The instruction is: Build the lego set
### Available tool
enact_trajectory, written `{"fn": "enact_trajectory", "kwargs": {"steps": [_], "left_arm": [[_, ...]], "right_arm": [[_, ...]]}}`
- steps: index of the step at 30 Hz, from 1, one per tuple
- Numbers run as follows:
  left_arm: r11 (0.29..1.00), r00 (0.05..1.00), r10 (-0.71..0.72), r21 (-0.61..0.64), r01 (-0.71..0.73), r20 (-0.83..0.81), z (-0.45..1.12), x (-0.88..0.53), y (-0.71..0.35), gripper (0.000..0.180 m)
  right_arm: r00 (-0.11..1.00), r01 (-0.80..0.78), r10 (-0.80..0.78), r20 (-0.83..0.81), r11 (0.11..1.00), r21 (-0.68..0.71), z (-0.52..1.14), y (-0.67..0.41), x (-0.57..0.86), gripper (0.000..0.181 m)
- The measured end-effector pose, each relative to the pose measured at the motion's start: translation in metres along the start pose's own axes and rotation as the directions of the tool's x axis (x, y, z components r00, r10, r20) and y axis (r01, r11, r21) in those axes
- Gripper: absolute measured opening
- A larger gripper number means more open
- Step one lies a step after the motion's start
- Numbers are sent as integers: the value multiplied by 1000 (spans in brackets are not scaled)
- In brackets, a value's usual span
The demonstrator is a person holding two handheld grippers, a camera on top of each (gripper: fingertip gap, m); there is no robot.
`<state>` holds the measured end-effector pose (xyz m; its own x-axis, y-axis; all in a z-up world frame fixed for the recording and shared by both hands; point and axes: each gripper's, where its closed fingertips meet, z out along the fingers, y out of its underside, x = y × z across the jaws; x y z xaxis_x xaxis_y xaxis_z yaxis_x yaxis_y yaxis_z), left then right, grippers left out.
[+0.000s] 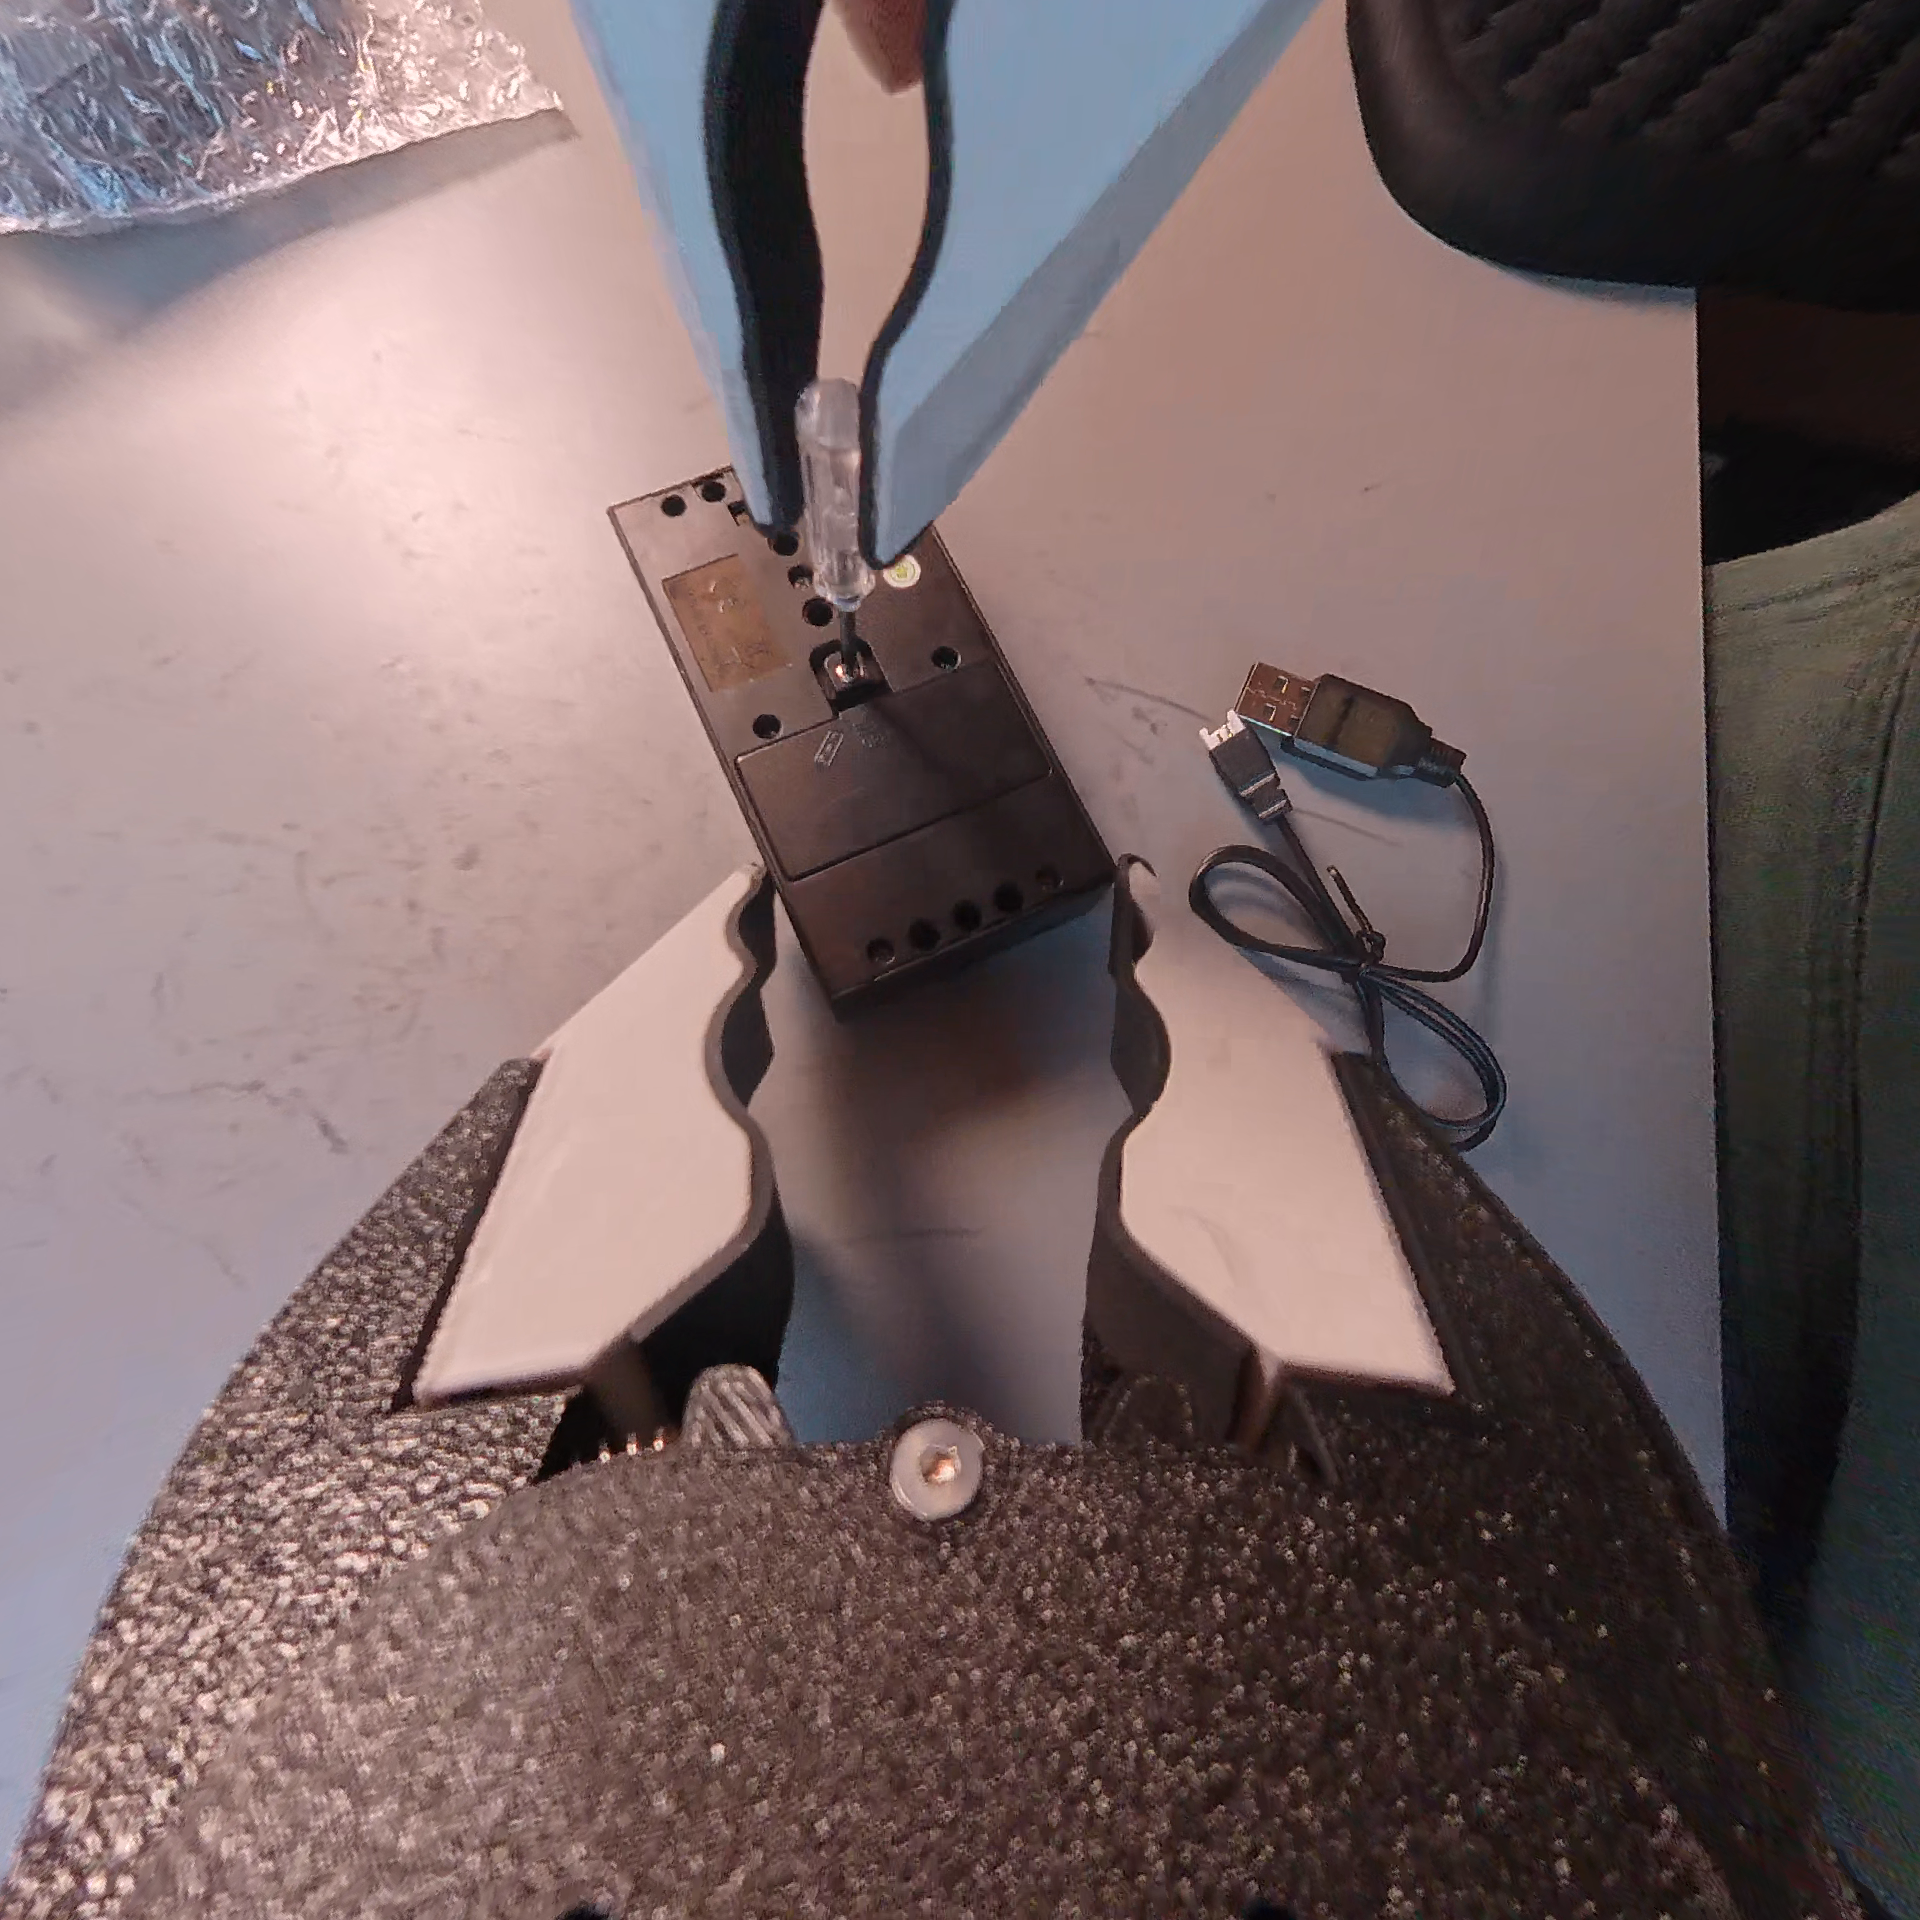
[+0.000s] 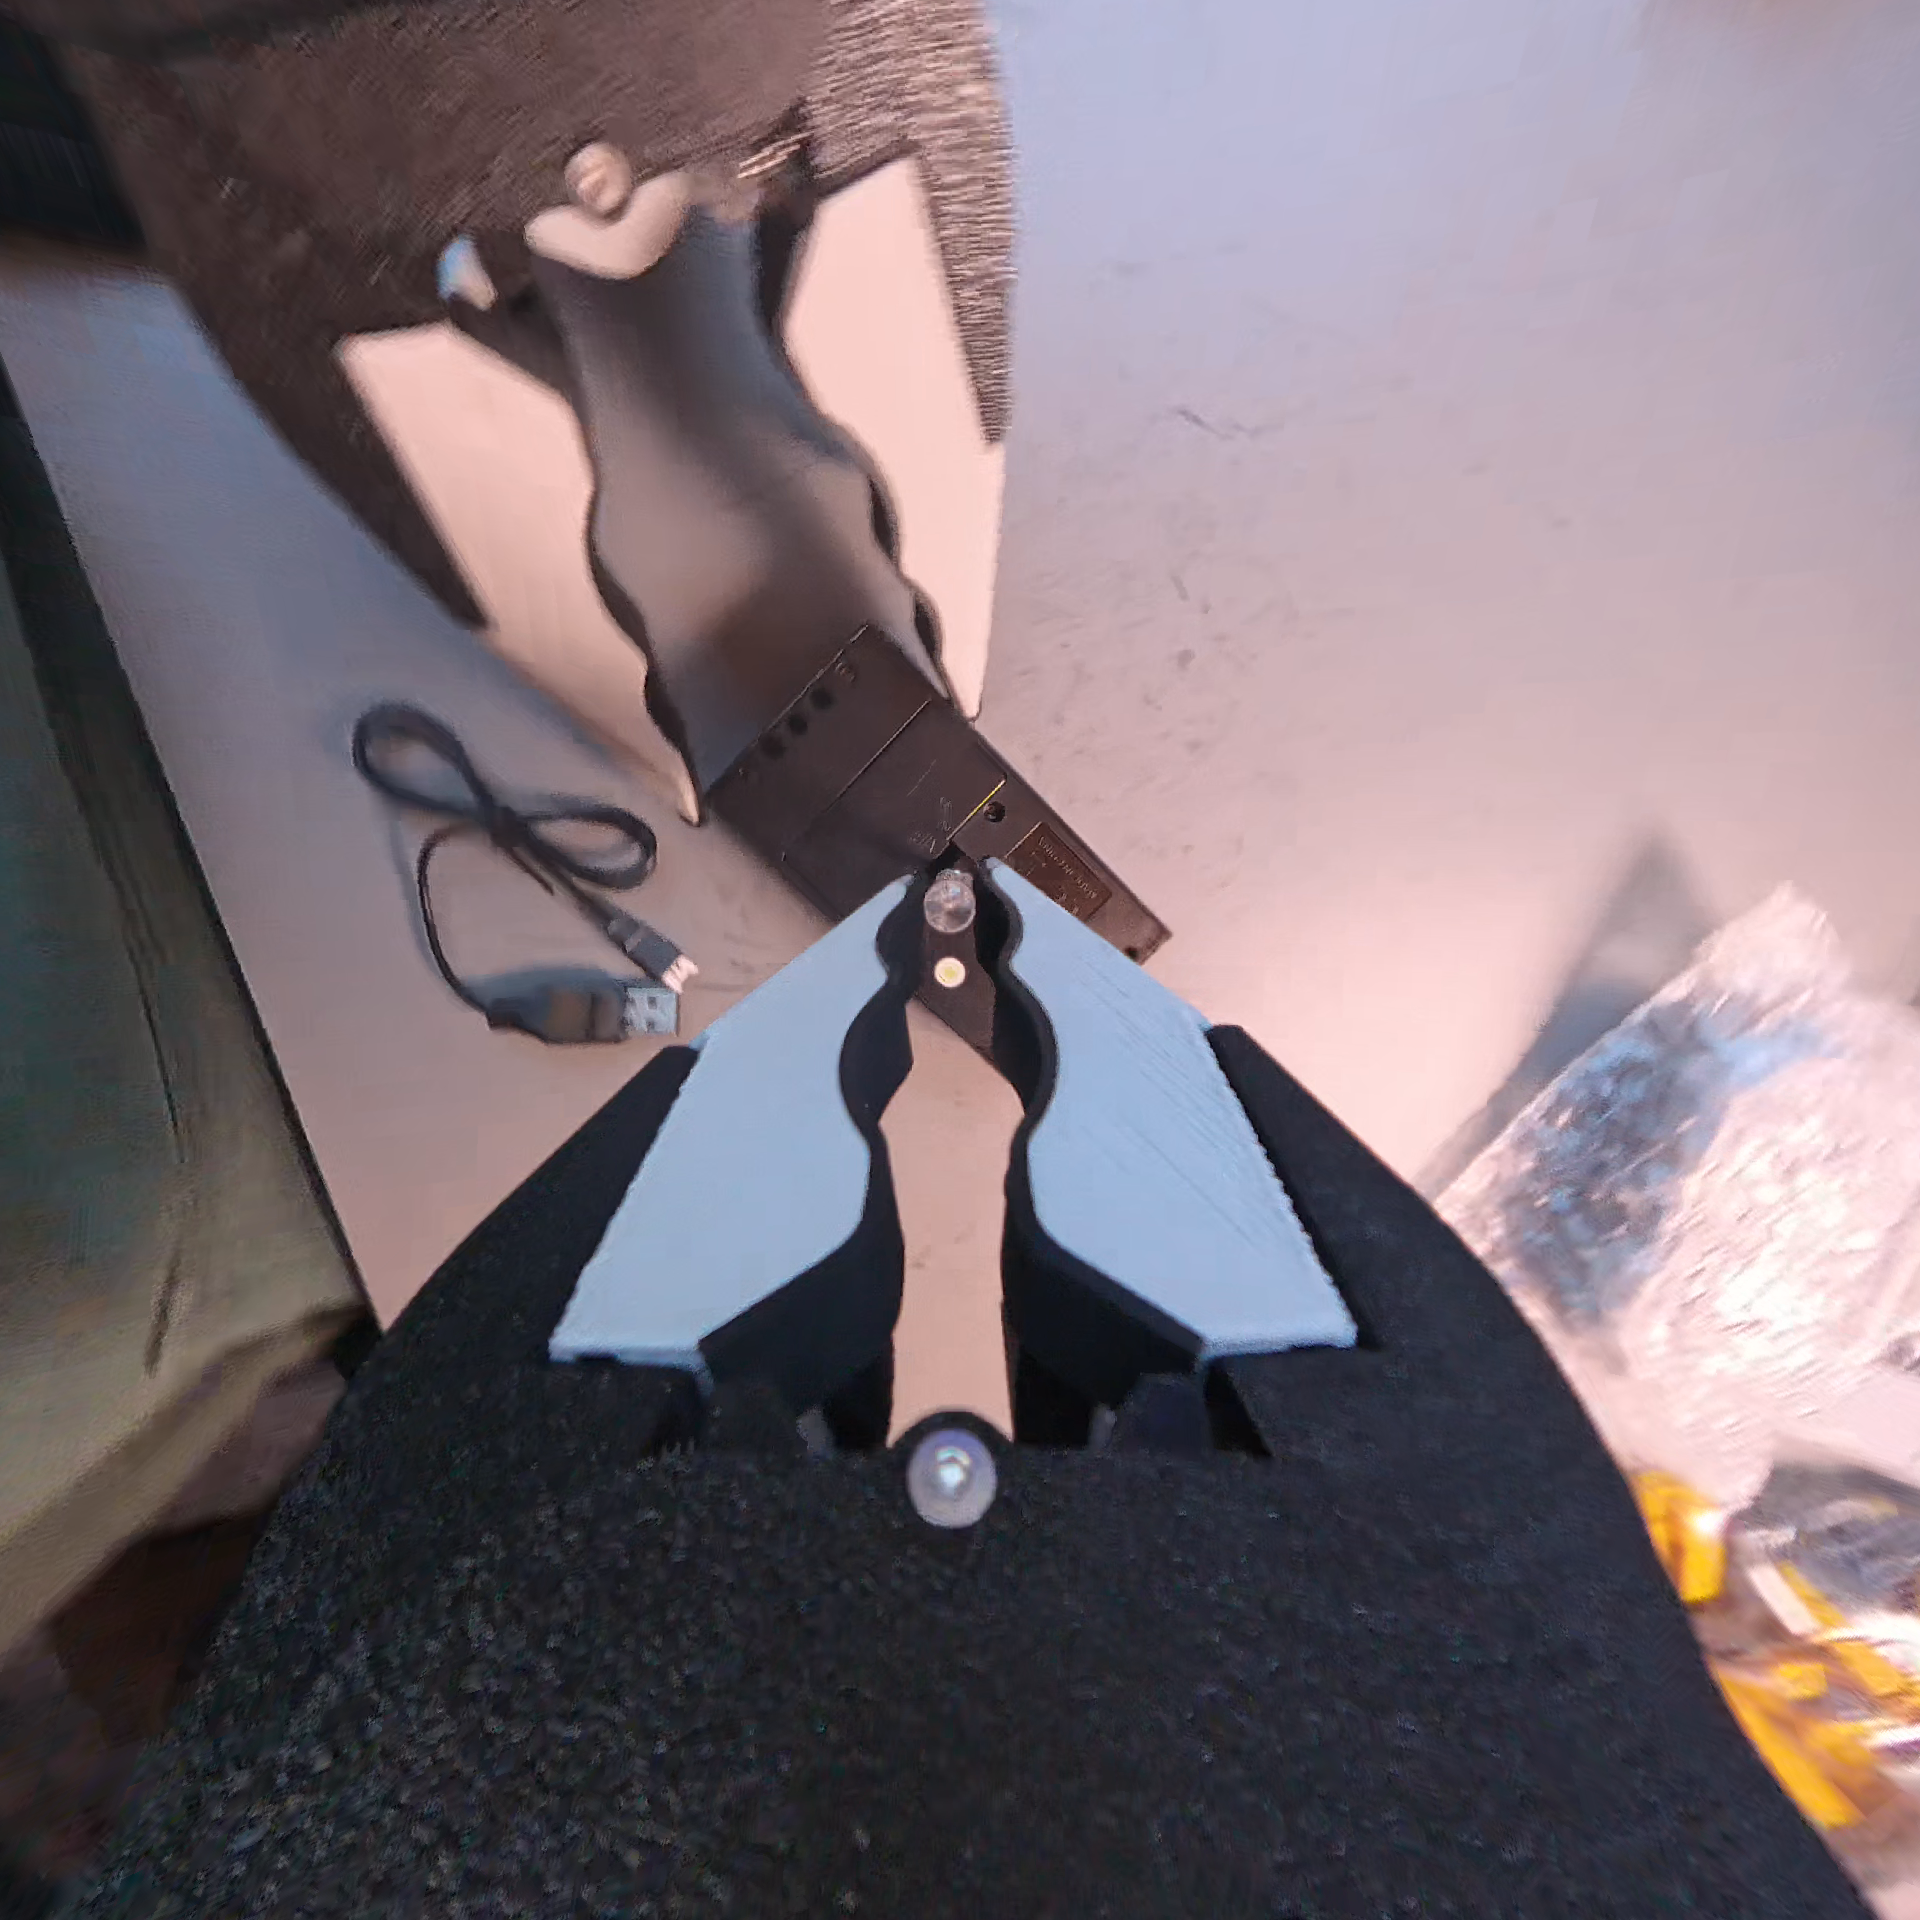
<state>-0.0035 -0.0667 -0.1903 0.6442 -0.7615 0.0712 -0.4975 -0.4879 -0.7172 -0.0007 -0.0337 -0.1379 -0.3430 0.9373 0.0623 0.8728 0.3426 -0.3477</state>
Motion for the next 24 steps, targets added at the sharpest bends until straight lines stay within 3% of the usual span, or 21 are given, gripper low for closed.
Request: {"fn": "enact_trajectory", "kwargs": {"steps": [10, 18, 24], "left_arm": [[999, 997, -34, 5, 33, 73, 1, 1, -1, 63], [1000, 993, -30, 9, 29, 115, 2, 2, -2, 63], [1000, 991, -23, 10, 22, 130, 2, 1, -2, 63]], "right_arm": [[872, -453, 475, -116, 875, 172, 1, -1, 8, 6], [665, -654, 736, -122, 654, 379, -1, 1, 14, 6], [513, -712, 856, -62, 464, 527, -4, 6, 17, 6]]}}
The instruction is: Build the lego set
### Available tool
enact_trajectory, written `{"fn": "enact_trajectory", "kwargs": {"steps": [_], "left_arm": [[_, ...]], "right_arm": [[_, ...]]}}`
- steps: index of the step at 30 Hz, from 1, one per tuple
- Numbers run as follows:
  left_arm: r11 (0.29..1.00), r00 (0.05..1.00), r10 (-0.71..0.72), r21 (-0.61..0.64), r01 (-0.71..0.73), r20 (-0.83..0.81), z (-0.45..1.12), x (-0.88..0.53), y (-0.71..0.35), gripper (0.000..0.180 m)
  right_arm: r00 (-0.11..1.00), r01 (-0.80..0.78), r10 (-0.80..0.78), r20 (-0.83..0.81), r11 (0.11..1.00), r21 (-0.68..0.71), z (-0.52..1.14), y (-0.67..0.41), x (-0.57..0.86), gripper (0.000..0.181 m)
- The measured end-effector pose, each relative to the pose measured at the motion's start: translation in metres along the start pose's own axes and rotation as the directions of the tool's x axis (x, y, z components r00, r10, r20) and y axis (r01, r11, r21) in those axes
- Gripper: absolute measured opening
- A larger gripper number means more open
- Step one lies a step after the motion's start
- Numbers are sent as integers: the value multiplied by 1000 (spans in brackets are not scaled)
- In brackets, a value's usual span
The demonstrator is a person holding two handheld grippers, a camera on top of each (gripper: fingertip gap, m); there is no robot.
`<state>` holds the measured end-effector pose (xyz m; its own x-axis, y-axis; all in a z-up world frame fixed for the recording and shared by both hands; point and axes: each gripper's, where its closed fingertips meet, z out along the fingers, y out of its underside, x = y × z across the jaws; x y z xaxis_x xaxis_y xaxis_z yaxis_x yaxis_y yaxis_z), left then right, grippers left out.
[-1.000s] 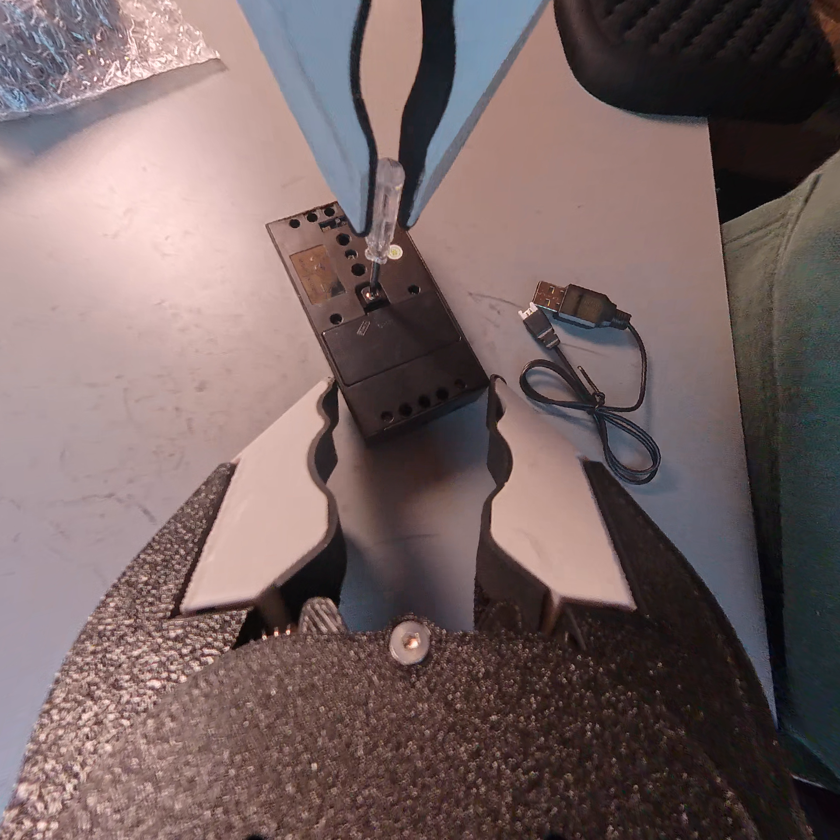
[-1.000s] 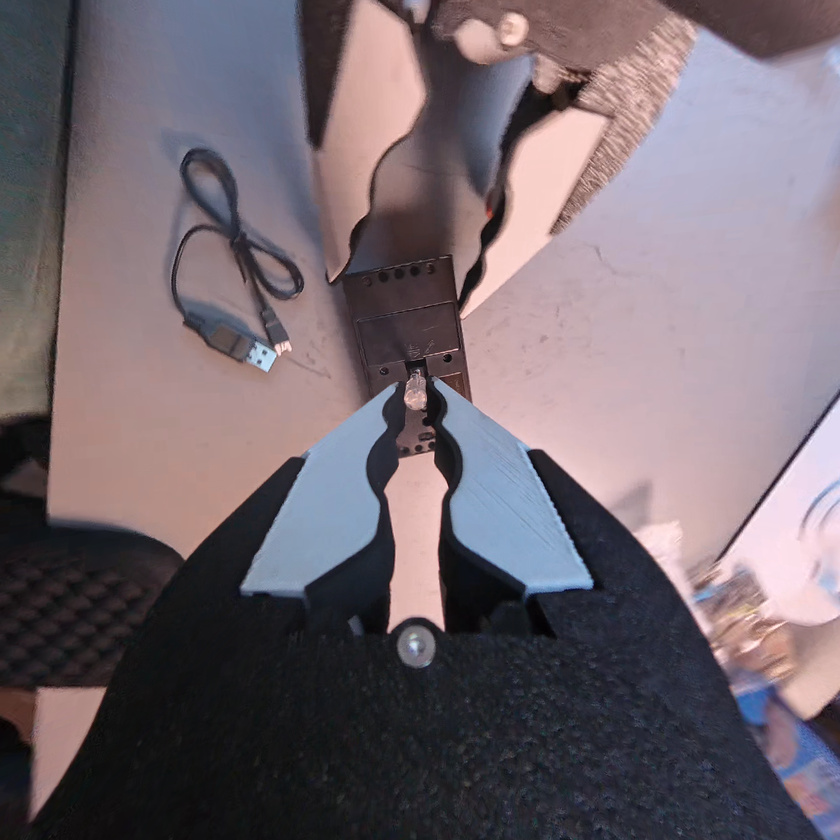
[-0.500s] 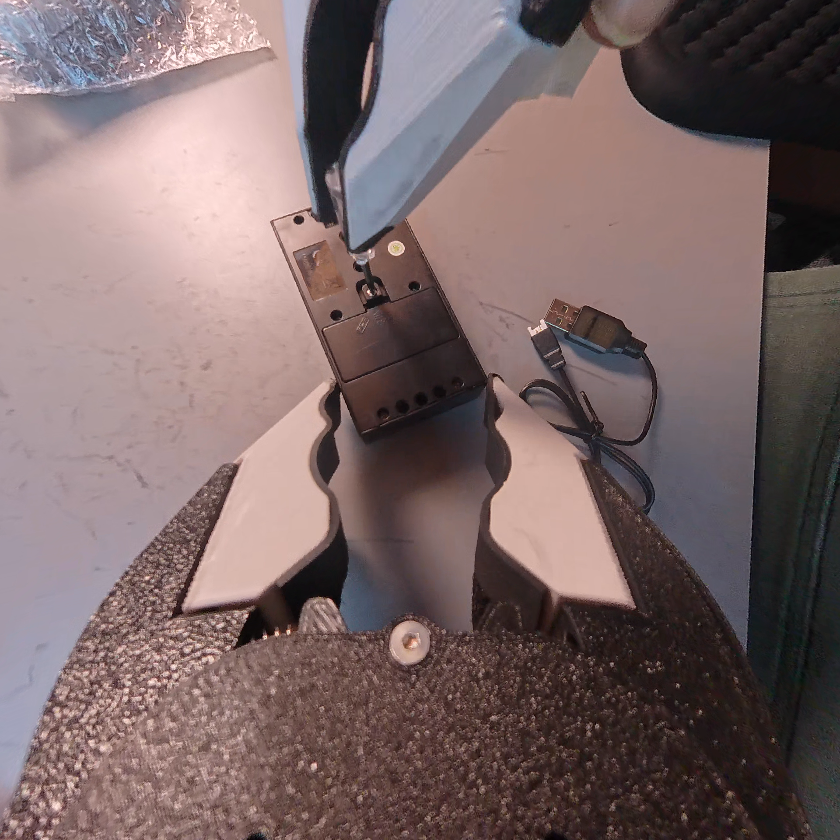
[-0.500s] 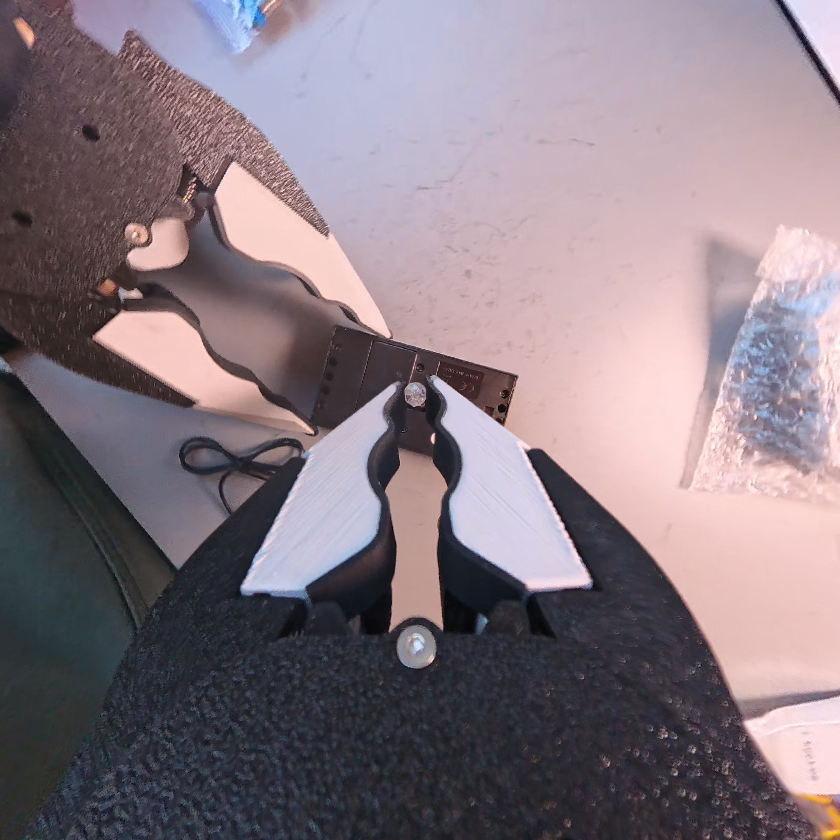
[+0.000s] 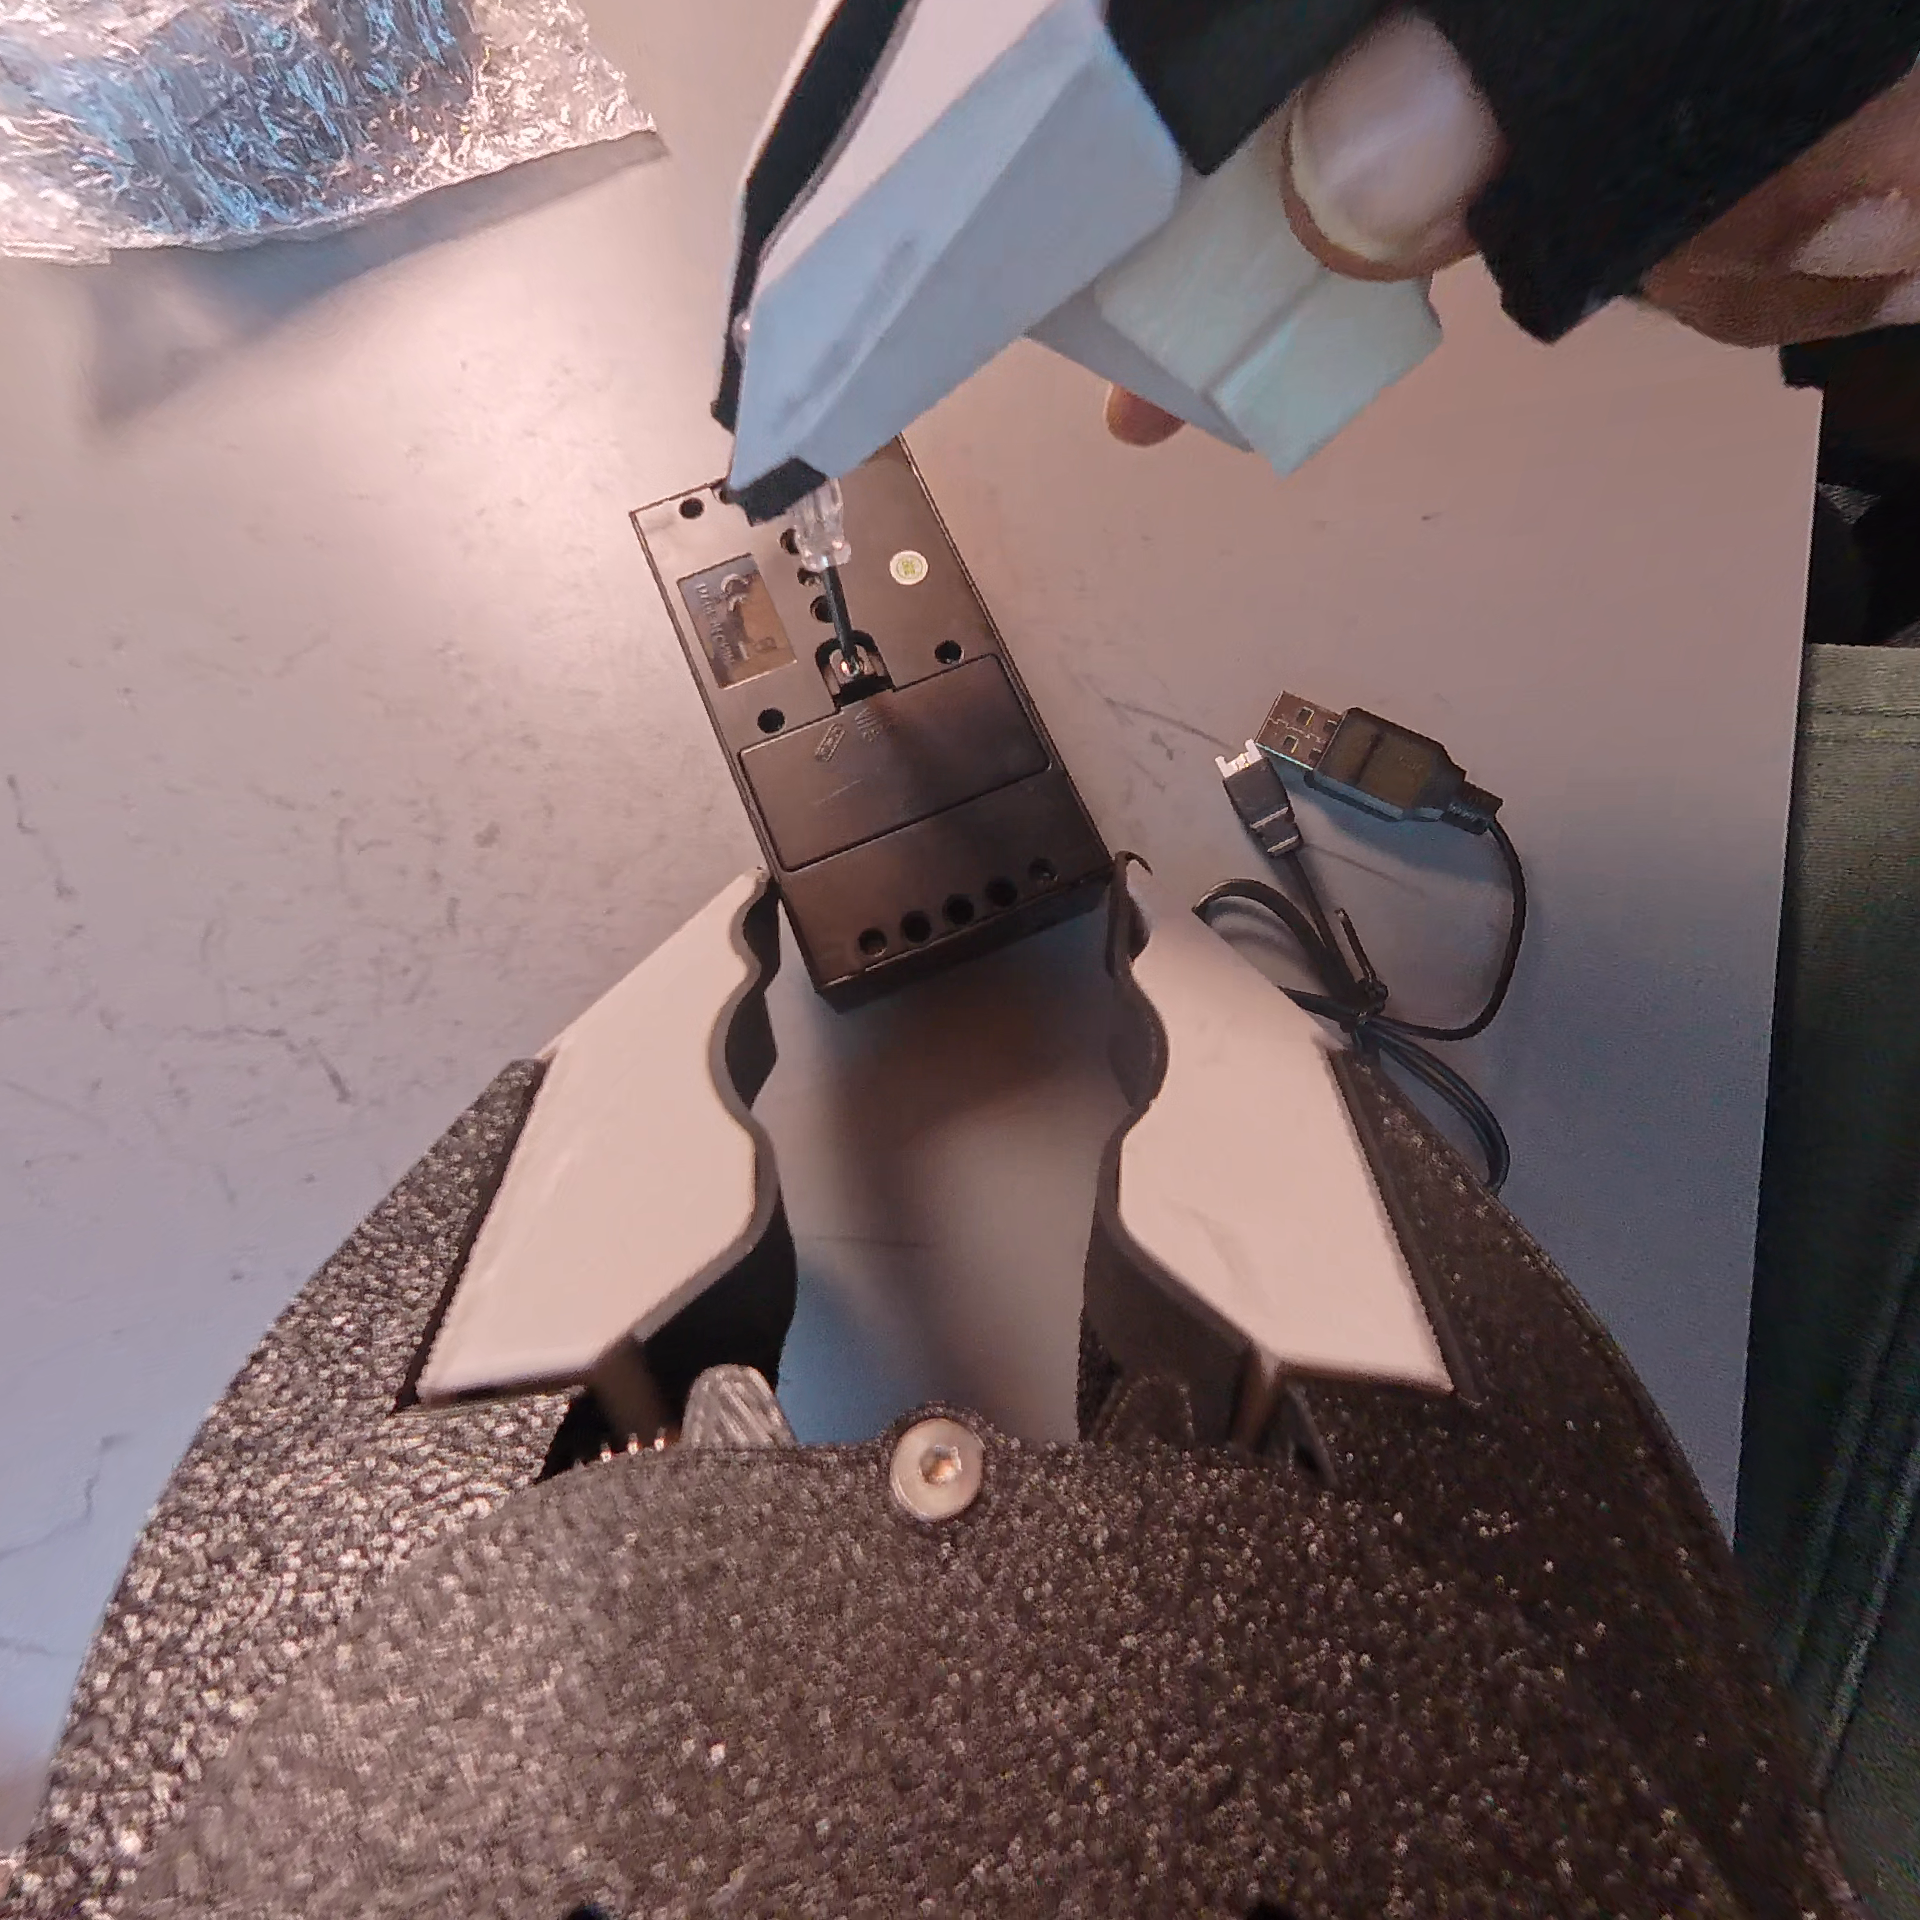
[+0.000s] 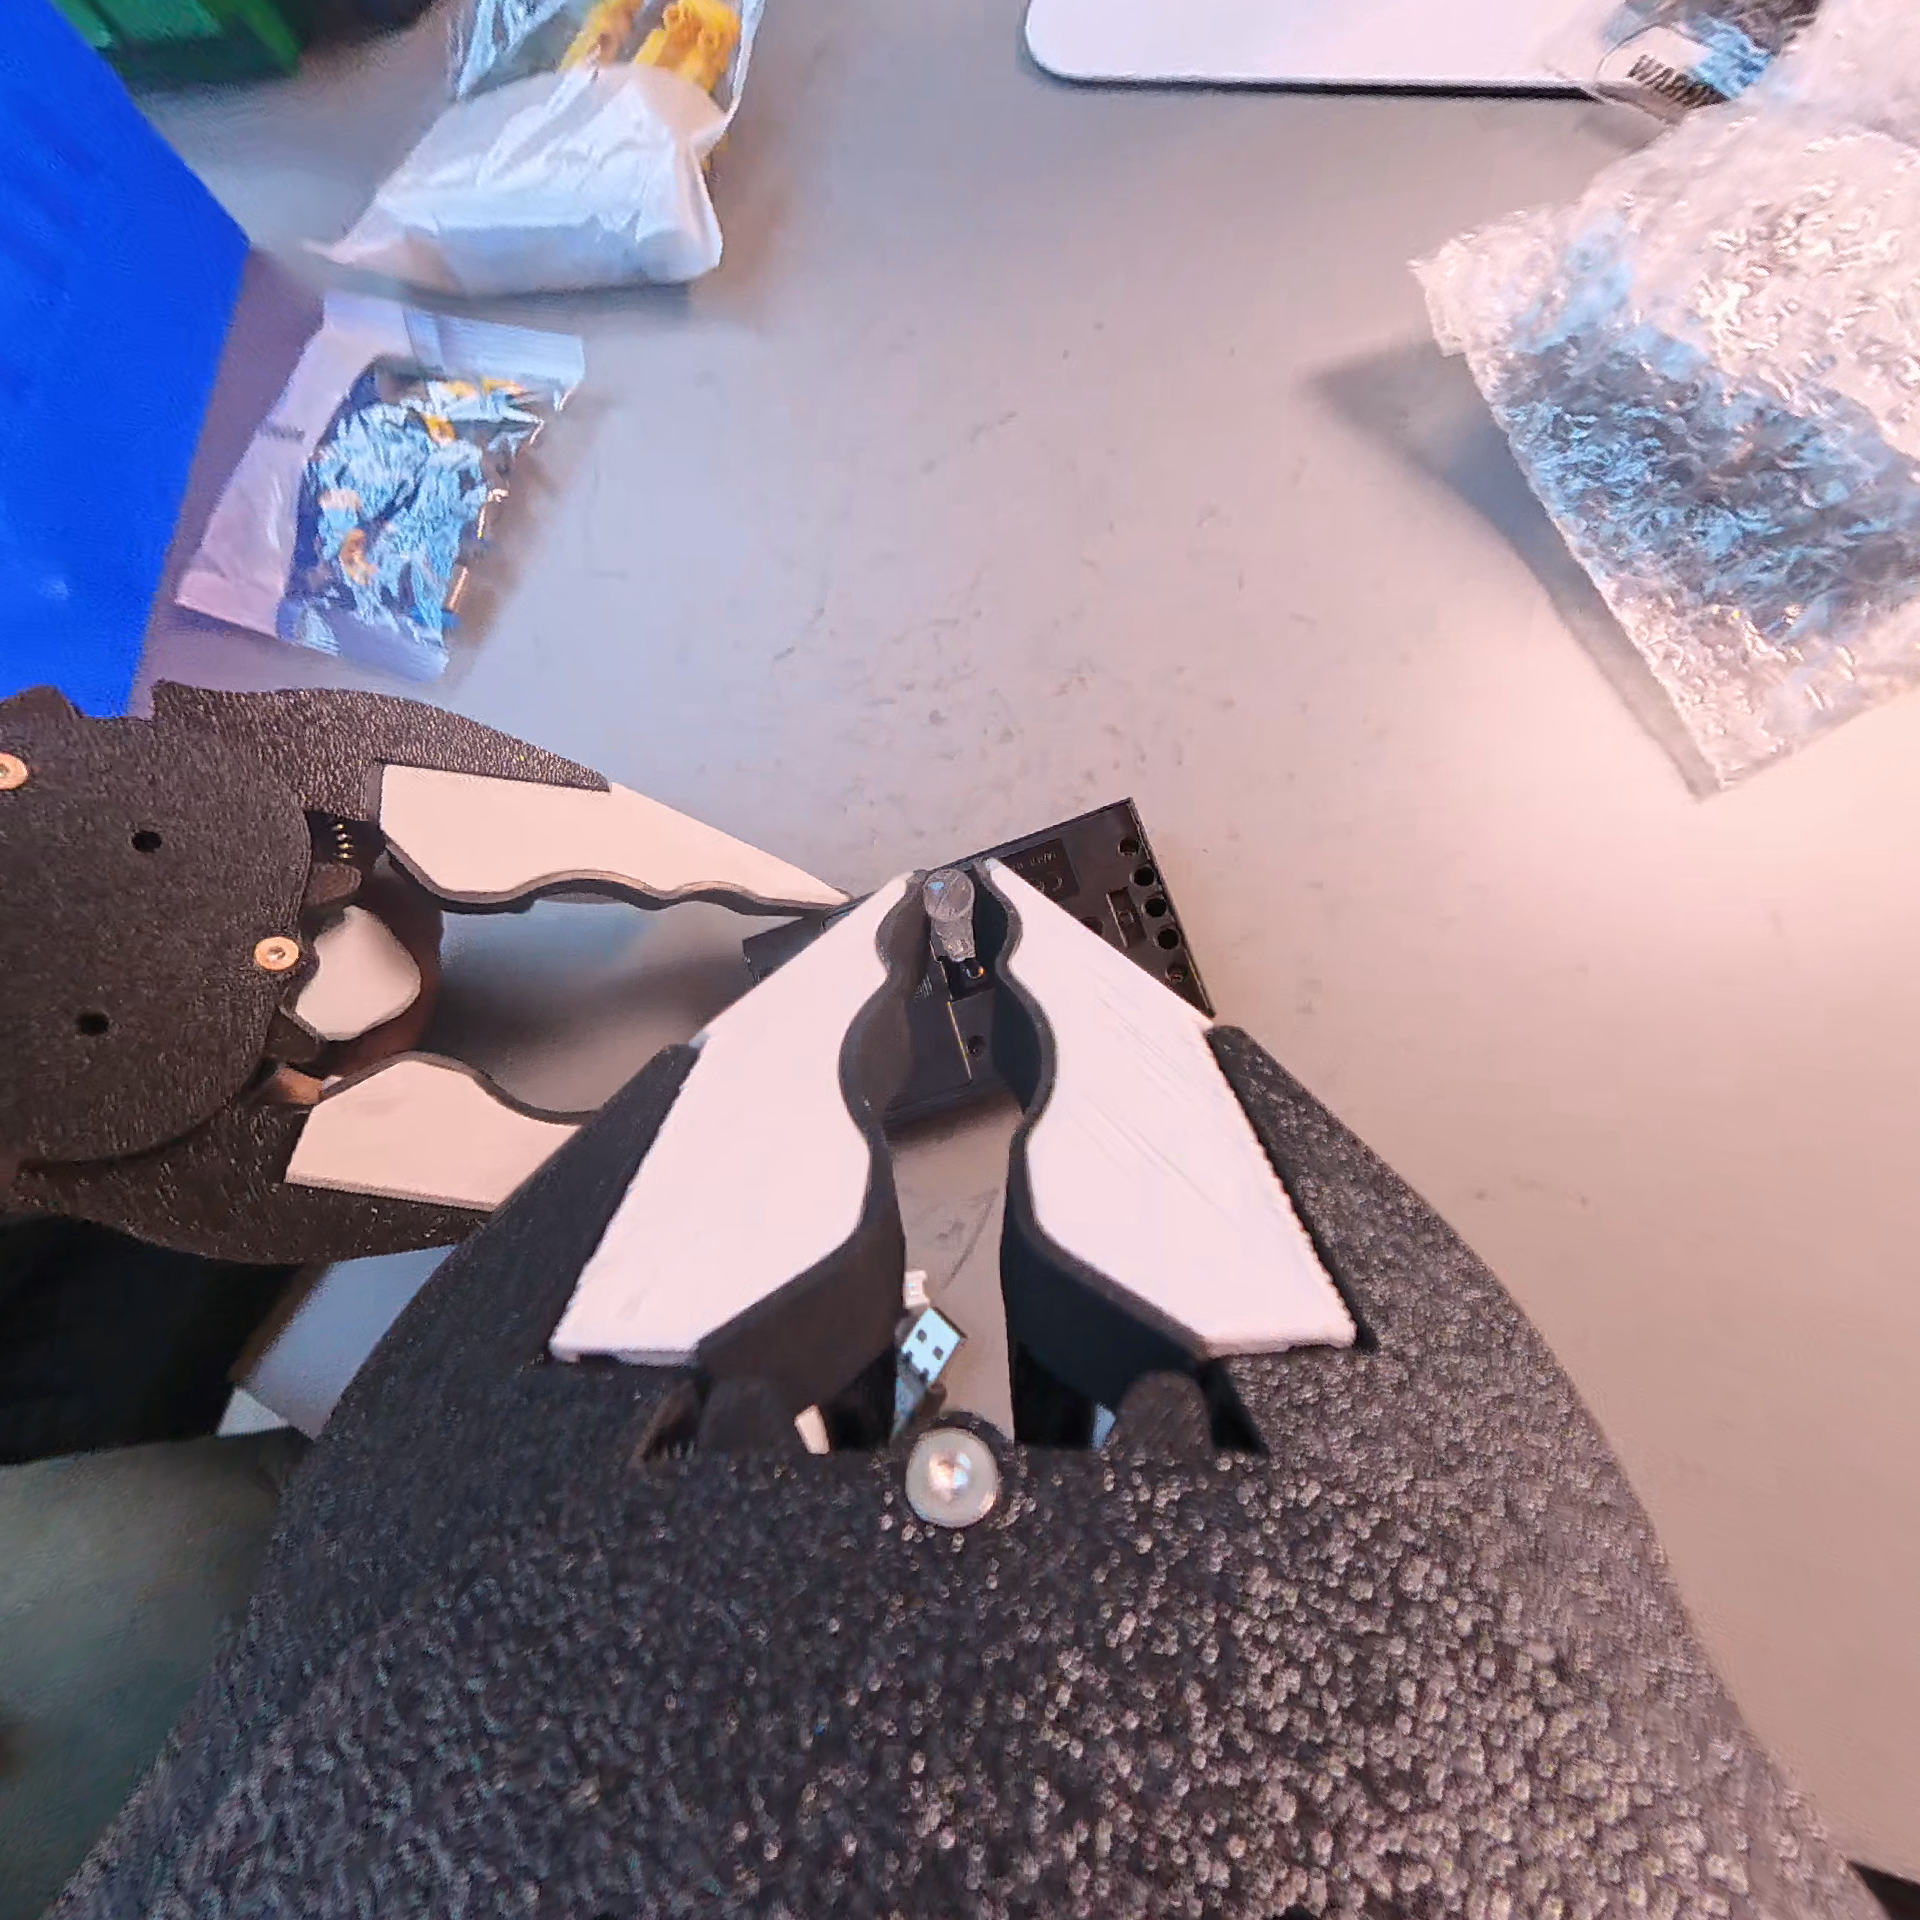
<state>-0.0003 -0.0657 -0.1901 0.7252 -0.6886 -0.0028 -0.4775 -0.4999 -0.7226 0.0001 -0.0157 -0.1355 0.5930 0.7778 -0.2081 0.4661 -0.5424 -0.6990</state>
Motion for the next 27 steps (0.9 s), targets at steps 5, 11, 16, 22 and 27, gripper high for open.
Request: {"fn": "enact_trajectory", "kwargs": {"steps": [5, 11, 16, 22, 27], "left_arm": [[1000, 1000, 6, 5, -6, -10, -1, -2, 0, 63], [1000, 999, 18, 18, -17, -45, -3, -8, 2, 63], [999, 997, 20, 36, -17, -69, -4, -14, 3, 63], [999, 997, 25, 38, -22, -76, -5, -18, 4, 63], [999, 996, 30, 39, -26, -84, -5, -18, 4, 63]], "right_arm": [[997, 70, -70, 21, 997, 11, 1, -2, 0, 7], [879, 449, -454, 144, 891, 69, -1, -14, -17, 7], [758, 591, -628, 175, 775, 223, -10, -21, -22, 27], [720, 587, -657, 223, 748, 309, -13, -6, -4, 31], [694, 588, -669, 268, 740, 326, -5, 4, -1, 35]]}}
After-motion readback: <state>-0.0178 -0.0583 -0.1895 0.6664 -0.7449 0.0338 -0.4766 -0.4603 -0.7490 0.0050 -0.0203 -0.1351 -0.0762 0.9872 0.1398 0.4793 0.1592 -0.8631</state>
